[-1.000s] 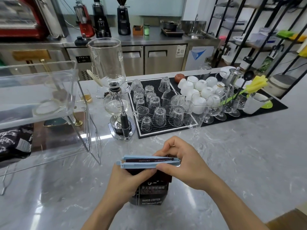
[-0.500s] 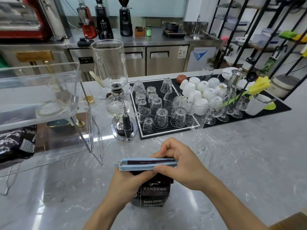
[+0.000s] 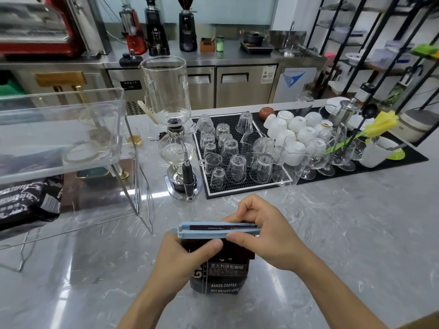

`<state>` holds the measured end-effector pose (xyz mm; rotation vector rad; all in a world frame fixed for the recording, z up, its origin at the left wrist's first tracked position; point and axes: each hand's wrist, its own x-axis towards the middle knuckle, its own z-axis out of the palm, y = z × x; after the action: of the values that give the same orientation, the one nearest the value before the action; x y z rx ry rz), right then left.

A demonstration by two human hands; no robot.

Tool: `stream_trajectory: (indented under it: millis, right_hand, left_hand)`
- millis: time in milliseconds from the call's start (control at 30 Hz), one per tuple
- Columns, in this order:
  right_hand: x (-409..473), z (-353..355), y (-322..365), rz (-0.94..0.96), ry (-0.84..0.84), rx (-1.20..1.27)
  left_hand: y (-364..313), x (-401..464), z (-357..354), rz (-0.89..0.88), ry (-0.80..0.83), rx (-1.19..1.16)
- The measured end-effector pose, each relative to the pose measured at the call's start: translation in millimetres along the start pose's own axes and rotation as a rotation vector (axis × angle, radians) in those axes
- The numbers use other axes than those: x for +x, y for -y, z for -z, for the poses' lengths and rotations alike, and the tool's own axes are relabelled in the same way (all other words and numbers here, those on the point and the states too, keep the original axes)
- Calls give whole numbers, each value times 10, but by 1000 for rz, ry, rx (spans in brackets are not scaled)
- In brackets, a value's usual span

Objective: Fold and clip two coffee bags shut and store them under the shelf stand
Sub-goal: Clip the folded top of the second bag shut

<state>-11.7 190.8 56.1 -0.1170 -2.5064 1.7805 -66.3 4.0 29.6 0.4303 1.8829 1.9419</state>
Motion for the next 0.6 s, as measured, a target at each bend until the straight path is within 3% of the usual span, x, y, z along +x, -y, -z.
stream_trajectory:
  millis: [200, 433, 600]
  right_hand:
    - [9, 3, 6, -8, 5, -15]
    - [11, 20, 17, -8, 23, -5]
    - [10, 22, 6, -11, 27, -5]
  left_hand:
    - [94, -30, 195, -58, -228, -115]
    - [77, -49, 221, -86, -255, -29]
    - [26, -38, 226, -74, -271, -114]
